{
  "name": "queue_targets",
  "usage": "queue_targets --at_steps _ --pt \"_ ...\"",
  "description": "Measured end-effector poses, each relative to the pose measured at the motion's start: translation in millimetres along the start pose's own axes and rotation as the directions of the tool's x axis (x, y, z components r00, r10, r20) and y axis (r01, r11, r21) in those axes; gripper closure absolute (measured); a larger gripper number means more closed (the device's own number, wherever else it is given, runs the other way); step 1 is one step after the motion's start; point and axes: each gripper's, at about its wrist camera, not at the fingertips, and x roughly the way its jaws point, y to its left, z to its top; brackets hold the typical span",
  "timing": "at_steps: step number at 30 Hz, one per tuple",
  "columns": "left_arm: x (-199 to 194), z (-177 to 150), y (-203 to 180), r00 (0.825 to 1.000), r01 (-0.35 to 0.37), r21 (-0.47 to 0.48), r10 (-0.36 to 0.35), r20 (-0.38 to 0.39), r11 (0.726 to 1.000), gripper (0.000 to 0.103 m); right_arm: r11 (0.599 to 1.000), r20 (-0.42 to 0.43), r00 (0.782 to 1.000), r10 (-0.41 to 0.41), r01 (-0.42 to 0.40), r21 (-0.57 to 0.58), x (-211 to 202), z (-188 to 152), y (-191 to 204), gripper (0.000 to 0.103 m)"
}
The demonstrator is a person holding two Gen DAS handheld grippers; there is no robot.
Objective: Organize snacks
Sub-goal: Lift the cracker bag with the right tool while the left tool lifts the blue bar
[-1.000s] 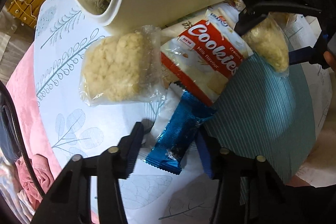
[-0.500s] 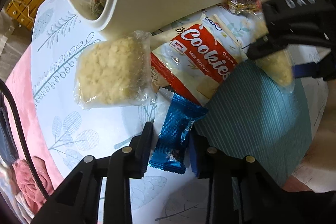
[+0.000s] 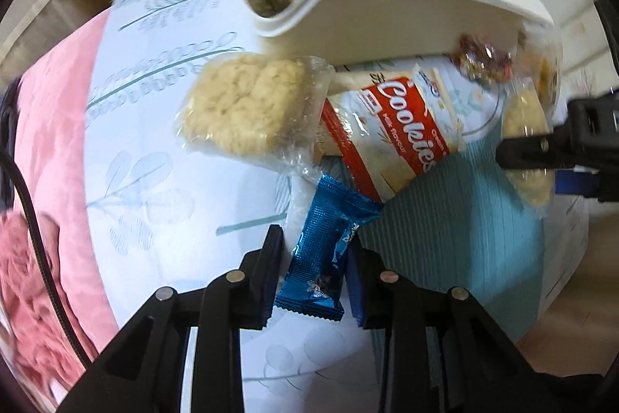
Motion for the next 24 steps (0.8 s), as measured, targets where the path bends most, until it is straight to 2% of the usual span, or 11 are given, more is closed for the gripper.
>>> queue_targets --at_steps 7,11,17,24 --pt "-30.3 -17.8 15.2 0.999 -0.003 -0.153 0.010 0.048 0.988 0.075 0.988 -0.006 1.000 0.022 -0.022 -0.153 -18.2 2.1 10.5 0.020" --pt "-45.6 -16.9 25.9 0.996 -0.016 -0.225 0.035 0.082 0.974 0.075 0.965 0.002 0.999 0.034 -0.033 -0.260 -24.0 -1.6 24.0 0.020" --pt "-76.8 -5.1 33.8 0.988 -0.012 -0.309 0.058 0.142 0.951 0.075 0.902 0.066 0.992 0.110 -0.072 -0.425 -43.2 -8.9 45.6 0.020" --pt "-113.5 16.0 25.7 0.978 0.004 -0.336 0.066 0.198 0.942 0.074 0.814 0.169 0.959 0.227 -0.092 -0.573 -75.1 -4.8 58.3 0.020"
